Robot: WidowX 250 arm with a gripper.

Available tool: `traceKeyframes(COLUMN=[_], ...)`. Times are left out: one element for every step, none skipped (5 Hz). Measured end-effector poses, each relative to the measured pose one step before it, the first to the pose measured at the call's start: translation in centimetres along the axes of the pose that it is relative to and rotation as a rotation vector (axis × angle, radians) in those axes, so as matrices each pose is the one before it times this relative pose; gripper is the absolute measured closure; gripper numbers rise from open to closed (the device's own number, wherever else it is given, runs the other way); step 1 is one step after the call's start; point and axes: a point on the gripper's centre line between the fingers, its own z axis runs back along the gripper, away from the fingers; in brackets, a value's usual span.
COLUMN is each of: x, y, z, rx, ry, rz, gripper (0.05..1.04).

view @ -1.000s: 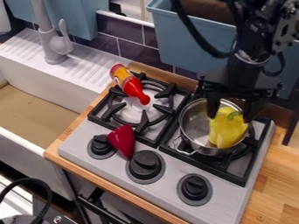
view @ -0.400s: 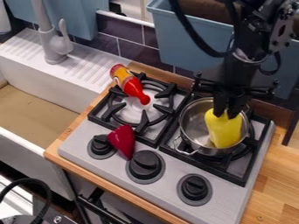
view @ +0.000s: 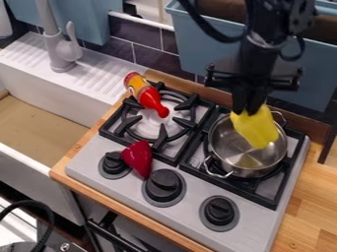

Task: Moved a yellow fruit out from silver pot

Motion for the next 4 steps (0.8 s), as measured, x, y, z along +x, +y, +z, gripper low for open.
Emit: traceKeyframes(x=[0.624, 0.882, 1.019, 0.723], y=[1.314, 1.667, 2.219, 2.999], z=[1.617, 1.274, 1.264, 0.021], rx=[-0.0183, -0.003, -0.0197, 0.0189], ry=[0.008, -0.0009, 0.0148, 0.0368], rz=[0.0374, 0.02, 0.0199, -0.0185], gripper=[0.979, 0.974, 0.973, 0.973])
